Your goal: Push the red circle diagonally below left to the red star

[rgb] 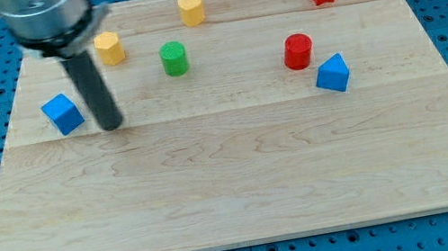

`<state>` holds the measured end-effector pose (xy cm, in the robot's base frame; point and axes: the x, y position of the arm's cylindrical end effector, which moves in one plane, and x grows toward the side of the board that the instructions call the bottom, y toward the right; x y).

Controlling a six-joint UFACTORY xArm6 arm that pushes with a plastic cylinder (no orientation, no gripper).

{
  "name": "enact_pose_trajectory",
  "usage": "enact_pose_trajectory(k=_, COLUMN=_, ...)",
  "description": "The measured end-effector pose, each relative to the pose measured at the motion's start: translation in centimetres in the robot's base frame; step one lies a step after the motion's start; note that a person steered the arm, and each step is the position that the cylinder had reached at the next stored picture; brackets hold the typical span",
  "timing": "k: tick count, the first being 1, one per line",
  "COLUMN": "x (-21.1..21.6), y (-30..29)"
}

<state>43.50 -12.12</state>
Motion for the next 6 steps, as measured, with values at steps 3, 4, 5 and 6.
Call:
enact_pose_trajectory(k=3, x=-7.3, y=13.1)
enact_pose_trajectory(k=4, x=-11.2, y=21.5)
enact_pose_trajectory(k=5, x=-6.7, y=25.7)
enact_pose_trajectory(k=6, x=1.4, y=24.9)
